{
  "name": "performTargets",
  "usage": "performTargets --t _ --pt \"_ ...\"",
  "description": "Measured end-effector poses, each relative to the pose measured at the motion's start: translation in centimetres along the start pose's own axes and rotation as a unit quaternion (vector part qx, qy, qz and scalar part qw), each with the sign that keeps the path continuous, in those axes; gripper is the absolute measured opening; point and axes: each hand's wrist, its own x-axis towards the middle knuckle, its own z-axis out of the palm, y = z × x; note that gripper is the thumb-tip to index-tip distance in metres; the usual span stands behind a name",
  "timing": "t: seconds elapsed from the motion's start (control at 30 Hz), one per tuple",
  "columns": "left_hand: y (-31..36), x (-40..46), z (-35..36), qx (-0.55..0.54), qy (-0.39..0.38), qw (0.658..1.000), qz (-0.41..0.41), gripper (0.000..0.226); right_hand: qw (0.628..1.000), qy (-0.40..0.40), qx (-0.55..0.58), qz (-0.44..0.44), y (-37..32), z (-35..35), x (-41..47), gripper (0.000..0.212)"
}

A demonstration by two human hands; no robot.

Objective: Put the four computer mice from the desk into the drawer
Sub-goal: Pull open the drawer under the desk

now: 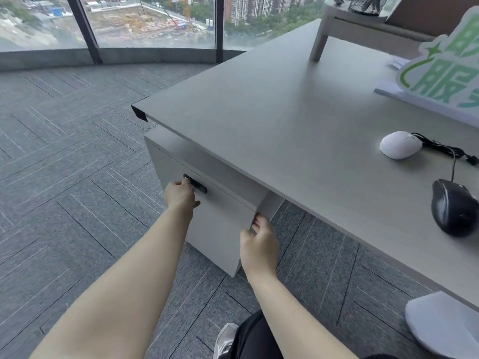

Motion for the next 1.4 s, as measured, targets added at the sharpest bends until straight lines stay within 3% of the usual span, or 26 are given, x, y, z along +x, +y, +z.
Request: performTargets --t 0.2,0.5,0.63,1.2,1.3,1.4 --pt "-0.9 -1.8 -4.5 -0.015 0.018 1.000 -0.011 0.019 0.999 -0.030 -0.008 -0.035 0.1 -0.3 -3.4 0.023" --pt "-4.9 -6.0 -16.2 -0.070 0.054 0.996 -0.007 0.030 0.974 -0.200 -0.050 -0.094 0.4 -0.2 -11.0 0.034" --pt "-6.0 -7.5 -20.5 -0.105 0.073 0.992 0.000 0.019 0.955 -0.265 -0.070 -0.112 0.5 0.8 -14.2 0.036" --pt "-8.3 -10.3 -29.3 -0.116 0.092 0.989 -0.007 0.016 0.914 -0.360 -0.097 -0.159 -0.4 2.7 -20.8 0.036" --pt "-8.4 -11.7 -29.5 -0.082 0.123 0.989 0.004 0.029 0.910 -0.370 -0.099 -0.159 -0.5 2.5 -21.2 0.035" --pt "-7.1 -14.6 -28.8 0.056 0.212 0.973 0.066 0.027 0.913 -0.370 -0.085 -0.151 -0.9 1.2 -20.8 0.041"
